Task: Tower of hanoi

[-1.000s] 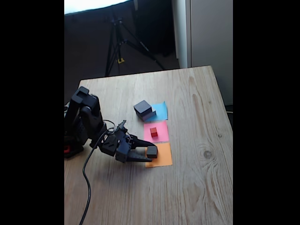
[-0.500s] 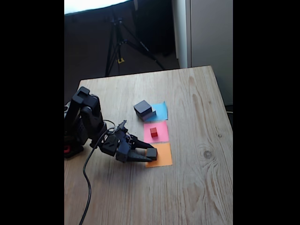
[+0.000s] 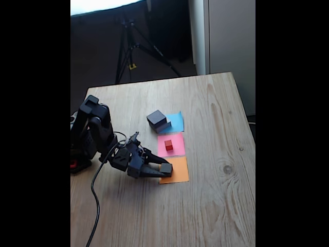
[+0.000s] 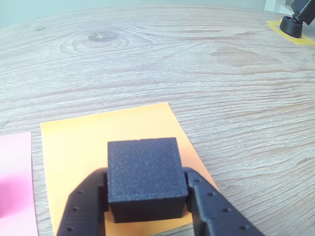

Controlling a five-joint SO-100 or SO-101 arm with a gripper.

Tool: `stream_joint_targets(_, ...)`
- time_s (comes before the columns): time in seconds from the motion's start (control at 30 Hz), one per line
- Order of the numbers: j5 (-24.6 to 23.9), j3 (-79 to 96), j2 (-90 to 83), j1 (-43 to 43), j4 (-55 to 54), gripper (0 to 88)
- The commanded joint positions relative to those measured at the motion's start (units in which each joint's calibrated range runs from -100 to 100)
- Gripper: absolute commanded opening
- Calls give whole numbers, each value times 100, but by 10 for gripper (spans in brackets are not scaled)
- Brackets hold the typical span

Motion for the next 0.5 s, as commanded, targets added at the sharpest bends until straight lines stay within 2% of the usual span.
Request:
stream_joint_targets(0.0,87,-62,-50,-67,79,70)
stream_joint_targets(0.17,87,74,-254,-101,208,65)
stream_joint_targets(0.47,87,883,-1647,-284,1155,61)
